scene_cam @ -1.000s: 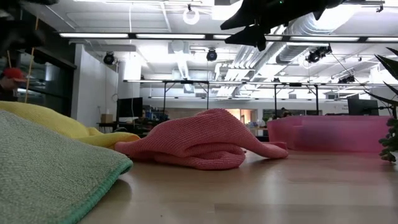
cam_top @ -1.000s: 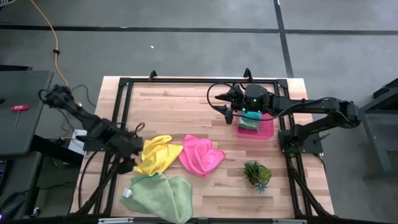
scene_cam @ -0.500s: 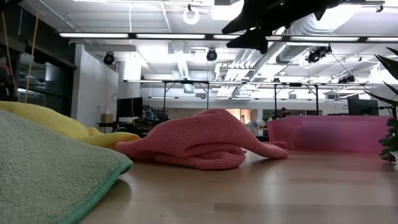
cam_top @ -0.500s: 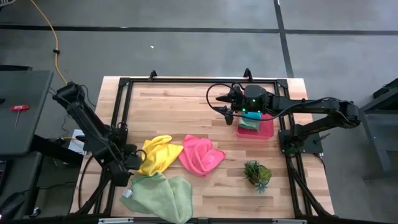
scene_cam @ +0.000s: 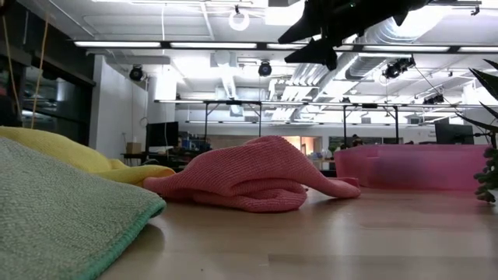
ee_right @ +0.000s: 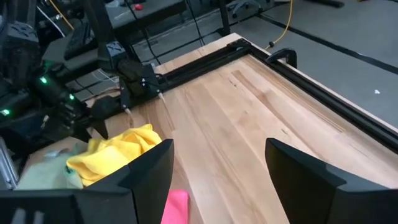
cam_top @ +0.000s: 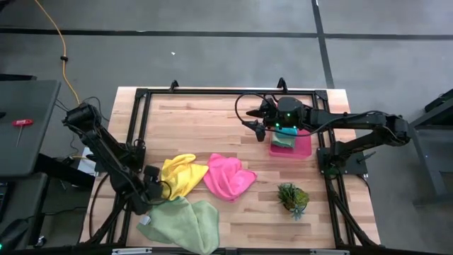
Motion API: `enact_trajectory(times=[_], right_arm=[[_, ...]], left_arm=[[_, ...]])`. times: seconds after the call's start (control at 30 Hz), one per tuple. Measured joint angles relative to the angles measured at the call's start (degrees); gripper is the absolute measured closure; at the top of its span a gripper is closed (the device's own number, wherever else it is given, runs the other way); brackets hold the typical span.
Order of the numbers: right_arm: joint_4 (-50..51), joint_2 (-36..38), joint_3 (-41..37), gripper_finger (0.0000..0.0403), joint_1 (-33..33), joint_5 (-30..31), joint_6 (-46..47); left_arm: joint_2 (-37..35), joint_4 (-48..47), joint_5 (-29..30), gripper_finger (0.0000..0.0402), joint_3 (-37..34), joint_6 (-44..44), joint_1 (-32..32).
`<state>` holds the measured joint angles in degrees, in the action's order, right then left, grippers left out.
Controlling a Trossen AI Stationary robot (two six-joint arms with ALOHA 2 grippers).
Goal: Fold microfiber towels
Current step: Fold the yellow microfiber cloth
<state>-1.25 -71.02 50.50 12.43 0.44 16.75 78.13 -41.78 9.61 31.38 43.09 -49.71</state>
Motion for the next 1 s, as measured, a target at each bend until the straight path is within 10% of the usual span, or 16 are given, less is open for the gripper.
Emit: enact_trajectory(times=[0.23, 0.53, 1.0], right_arm=[[0.17, 0.0, 0.02, 0.0158, -0.09, -0.12, 1.4], [0.38, 0.02, 0.02, 0.0158, -0.09, -0.23, 2.48], [0.17, 0.02, 0.02, 0.0158, -0.09, -0.23, 2.06]], left_arm=[[-0.33, 0.0, -1.21, 0.0233, -0.16, 0.4, -0.48], [-1.28, 0.1, -7.91, 0.0391, -0.22, 5.79, -1.14], [-22.73, -0.26, -16.67, 0.0399, 5.51, 10.04, 14.65]])
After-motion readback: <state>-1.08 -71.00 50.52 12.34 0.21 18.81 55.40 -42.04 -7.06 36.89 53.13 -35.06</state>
